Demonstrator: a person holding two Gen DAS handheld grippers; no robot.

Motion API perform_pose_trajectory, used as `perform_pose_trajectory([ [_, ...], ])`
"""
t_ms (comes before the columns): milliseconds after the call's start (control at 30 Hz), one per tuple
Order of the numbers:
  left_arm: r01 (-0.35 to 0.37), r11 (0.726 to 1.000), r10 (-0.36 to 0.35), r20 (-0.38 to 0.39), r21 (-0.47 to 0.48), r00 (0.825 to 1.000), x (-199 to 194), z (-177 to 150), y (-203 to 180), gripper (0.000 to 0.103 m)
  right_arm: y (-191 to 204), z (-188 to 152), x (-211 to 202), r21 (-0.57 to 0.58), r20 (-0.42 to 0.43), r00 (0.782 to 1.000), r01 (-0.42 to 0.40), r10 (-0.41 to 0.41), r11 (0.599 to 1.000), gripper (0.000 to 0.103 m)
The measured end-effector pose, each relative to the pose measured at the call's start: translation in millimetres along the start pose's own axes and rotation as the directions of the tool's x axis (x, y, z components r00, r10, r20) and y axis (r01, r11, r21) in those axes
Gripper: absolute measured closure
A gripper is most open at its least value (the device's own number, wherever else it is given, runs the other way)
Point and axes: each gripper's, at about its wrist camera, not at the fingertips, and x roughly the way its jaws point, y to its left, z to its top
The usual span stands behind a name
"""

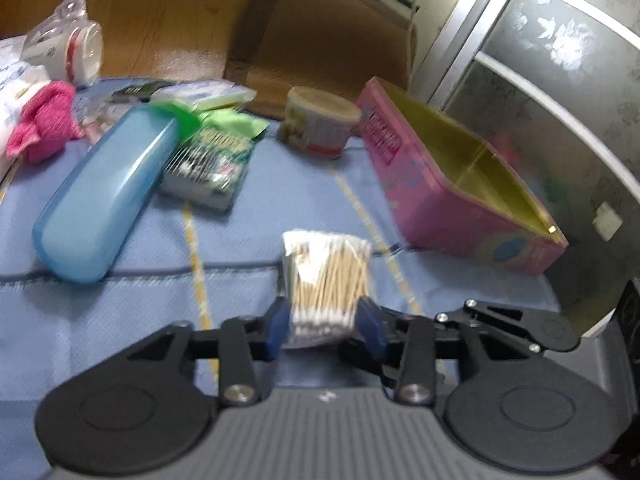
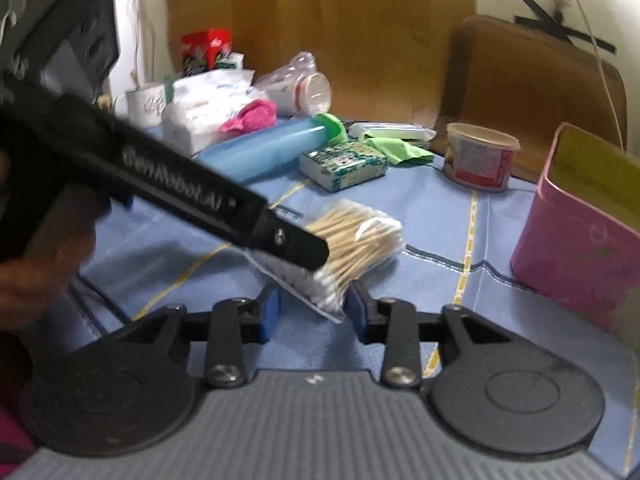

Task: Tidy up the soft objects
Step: 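Close the right gripper on the cotton swab bag and lift it, then lower the swab bag into the pink tin and open the right gripper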

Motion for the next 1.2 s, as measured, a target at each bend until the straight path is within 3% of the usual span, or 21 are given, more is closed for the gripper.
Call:
perform_pose_trajectory([
  [100,0.045,0.997,-0.050,0.071,0.064,0.996,-12.5,15.0,-23.2,0.067,-7.5,7.9,-18.0,0.010,0.101,0.994,0.036,-0.036,0.999,0.077],
  [167,0.074,0.989,-0.089,0.121,0.126,0.989,-14.7,31.5,-48.8,0.067,-14.2,14.7,-34.2,0.016,0.185,0.978,0.096,-0.098,0.995,0.077],
  [267,0.113,0.970,-0.149,0.163,0.216,0.975,-6.7,54.0,-90.3,0.067,-32.0,23.9,-56.6,0.031,0.299,0.927,0.227,-0.226,0.973,0.077],
  [333,0.127,0.956,-0.175,0.164,0.266,0.971,12.2,66.3,-114.9,0.067,-48.8,25.7,-65.8,0.059,0.329,0.894,0.304,-0.306,0.951,0.076],
  [433,0.152,0.946,-0.198,0.138,0.287,0.970,49.0,77.9,-141.3,0.067,-79.6,23.8,-68.4,0.122,0.310,0.862,0.382,-0.401,0.916,0.076],
  [567,0.162,0.950,-0.195,0.104,0.268,0.975,88.3,78.2,-154.0,0.067,-112.0,14.3,-62.0,0.179,0.254,0.838,0.450,-0.483,0.875,0.075],
  [700,0.081,0.959,-0.105,0.072,0.271,0.992,117.0,70.9,-159.1,0.062,-127.8,7.5,-49.4,0.211,0.198,0.811,0.513,-0.551,0.832,0.067],
  [767,0.078,0.962,-0.097,0.062,0.262,0.993,111.6,68.0,-152.3,0.062,-133.5,7.3,-54.2,0.243,0.193,0.800,0.522,-0.568,0.818,0.056],
  [900,0.097,0.966,-0.136,0.150,0.239,0.979,59.7,60.8,-115.1,0.056,-127.8,0.9,-81.1,0.337,0.287,0.792,0.443,-0.539,0.831,0.055],
  [967,0.077,0.975,-0.121,0.204,0.209,0.972,26.9,55.5,-85.6,0.056,-117.5,-2.8,-91.0,0.362,0.327,0.800,0.386,-0.503,0.849,0.055],
  [1033,0.003,0.988,-0.045,0.269,0.157,0.962,-4.4,50.4,-54.2,0.048,-105.3,-2.1,-91.2,0.367,0.340,0.835,0.306,-0.433,0.878,0.055],
  [1067,-0.068,0.990,0.027,0.306,0.127,0.952,-18.3,45.0,-39.4,0.034,-98.2,-0.9,-88.6,0.359,0.339,0.859,0.260,-0.385,0.896,0.055],
  [1133,-0.246,0.967,0.206,0.380,0.060,0.902,-40.2,31.4,-11.6,0.021,-88.2,11.4,-70.7,0.343,0.320,0.906,0.162,-0.277,0.925,0.055],
  [1200,-0.381,0.924,0.345,0.396,0.014,0.851,-50.4,20.9,11.9,0.020,-76.9,22.9,-44.9,0.335,0.287,0.945,0.052,-0.154,0.941,0.055],
])
